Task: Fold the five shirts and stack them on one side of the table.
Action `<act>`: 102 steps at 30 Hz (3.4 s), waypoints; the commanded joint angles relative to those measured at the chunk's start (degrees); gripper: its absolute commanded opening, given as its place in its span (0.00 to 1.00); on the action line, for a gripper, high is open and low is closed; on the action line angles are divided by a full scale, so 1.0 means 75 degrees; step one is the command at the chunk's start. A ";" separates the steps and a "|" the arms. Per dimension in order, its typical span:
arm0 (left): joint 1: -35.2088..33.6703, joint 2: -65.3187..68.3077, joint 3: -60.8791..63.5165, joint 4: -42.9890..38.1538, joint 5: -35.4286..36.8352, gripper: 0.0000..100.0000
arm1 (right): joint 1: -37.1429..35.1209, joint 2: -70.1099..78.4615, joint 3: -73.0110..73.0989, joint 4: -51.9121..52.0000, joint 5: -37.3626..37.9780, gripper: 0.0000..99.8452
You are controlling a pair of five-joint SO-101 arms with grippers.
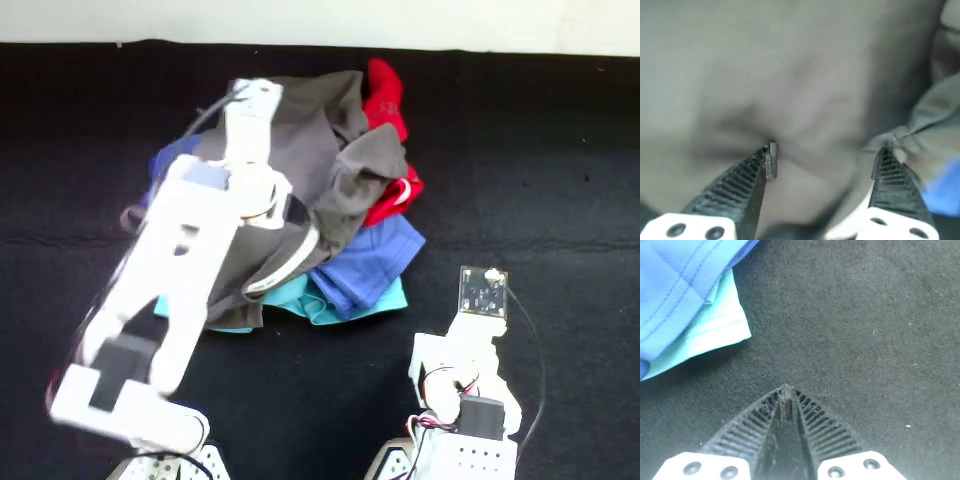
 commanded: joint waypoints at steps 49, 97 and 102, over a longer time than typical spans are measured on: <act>-0.9770 0.4753 -1.4388 0.6189 -0.1125 0.02 | -0.0029 -0.0100 0.0955 0.0064 -0.0070 0.01; -0.2456 -0.1729 0.2655 0.0692 -0.1641 0.35 | -0.0229 -0.0100 0.0967 0.0064 -0.0082 0.01; -0.3593 -0.1741 0.2772 0.0445 -0.2919 0.08 | -0.0229 -0.0100 0.0967 0.0064 -0.0082 0.01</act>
